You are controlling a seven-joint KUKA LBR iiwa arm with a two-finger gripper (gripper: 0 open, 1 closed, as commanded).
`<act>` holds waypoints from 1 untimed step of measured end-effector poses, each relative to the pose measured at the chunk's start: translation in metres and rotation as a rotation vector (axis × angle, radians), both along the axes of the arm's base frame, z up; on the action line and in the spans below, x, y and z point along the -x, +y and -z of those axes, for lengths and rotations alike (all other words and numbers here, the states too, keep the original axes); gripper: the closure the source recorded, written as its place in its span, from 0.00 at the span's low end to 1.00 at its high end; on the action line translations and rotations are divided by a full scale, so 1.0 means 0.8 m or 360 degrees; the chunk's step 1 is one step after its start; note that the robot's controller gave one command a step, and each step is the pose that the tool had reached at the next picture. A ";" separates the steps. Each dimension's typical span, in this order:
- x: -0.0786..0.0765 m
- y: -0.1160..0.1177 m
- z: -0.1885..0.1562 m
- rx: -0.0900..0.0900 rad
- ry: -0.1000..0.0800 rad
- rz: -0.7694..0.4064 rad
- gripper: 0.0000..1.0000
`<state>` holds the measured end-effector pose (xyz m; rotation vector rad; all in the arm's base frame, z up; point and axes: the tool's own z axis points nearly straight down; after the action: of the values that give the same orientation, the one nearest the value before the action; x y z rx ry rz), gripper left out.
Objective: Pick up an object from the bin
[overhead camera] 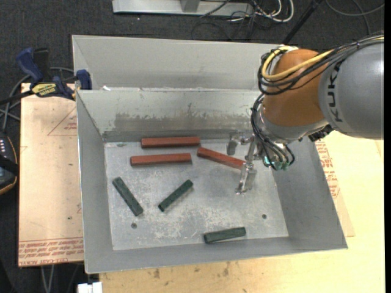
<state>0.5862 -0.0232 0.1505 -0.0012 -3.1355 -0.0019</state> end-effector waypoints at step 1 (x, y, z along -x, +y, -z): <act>-0.056 -0.026 0.104 0.0000 -0.0008 0.0078 0.00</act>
Offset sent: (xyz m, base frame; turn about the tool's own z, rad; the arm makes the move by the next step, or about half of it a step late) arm 0.0451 -0.0210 -0.0780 0.0493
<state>0.6308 -0.0440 0.0677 -0.0785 -3.1394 -0.0019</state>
